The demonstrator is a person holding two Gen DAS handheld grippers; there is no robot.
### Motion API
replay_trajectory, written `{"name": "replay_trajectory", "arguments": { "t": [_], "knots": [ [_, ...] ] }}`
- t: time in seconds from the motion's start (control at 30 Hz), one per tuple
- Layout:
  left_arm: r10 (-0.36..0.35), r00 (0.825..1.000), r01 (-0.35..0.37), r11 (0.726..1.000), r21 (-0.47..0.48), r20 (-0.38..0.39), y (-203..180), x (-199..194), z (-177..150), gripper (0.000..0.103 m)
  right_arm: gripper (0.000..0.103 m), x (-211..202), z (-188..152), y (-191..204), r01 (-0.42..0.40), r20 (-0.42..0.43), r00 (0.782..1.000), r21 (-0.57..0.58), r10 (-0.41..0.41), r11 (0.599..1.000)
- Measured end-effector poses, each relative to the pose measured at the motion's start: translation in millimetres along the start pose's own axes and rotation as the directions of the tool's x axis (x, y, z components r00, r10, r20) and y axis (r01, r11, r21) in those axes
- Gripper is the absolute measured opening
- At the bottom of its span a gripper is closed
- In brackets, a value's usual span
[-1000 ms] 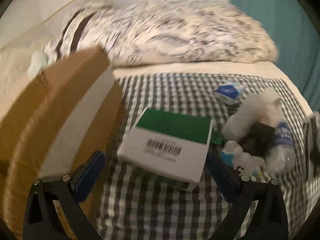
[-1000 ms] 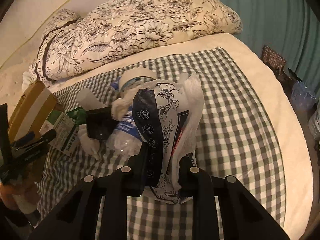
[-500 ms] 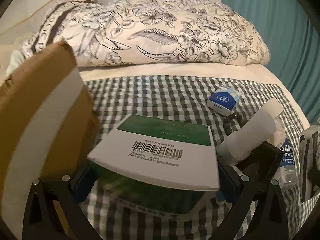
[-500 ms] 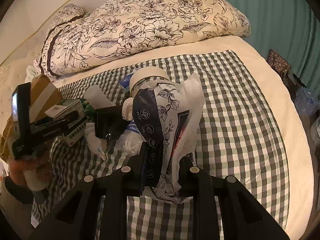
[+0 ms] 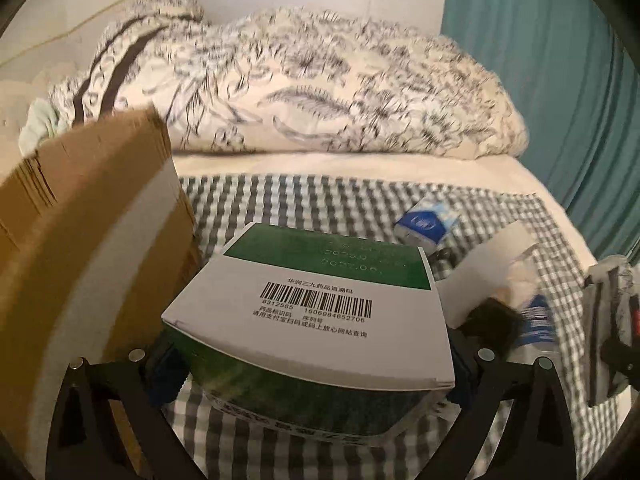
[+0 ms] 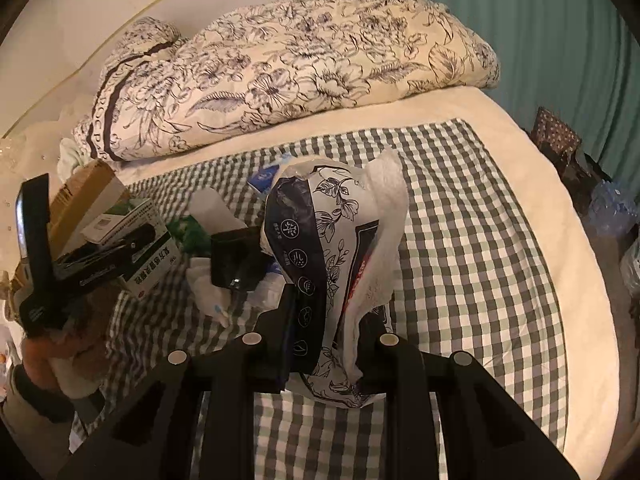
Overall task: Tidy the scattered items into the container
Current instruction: 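Grasp the green-and-white medicine box with the left gripper while the right gripper lifts the bag, then carry the box and bag over the cardboard box and open both grippers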
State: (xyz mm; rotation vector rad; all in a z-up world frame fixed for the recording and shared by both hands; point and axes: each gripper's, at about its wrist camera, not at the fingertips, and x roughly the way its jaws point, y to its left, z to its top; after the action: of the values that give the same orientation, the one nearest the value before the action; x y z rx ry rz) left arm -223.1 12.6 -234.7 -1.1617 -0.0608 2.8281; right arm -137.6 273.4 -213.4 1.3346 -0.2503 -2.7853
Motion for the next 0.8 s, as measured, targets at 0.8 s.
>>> {"name": "replay_trajectory", "arguments": {
  "t": [0.8],
  "knots": [
    [0.056,0.960,-0.052,0.998,-0.022,0.276,40,-227,22,0.100,0.022,-172,0,80,-0.028,0.253,0.966,-0.091,0.051,0.995]
  ]
}}
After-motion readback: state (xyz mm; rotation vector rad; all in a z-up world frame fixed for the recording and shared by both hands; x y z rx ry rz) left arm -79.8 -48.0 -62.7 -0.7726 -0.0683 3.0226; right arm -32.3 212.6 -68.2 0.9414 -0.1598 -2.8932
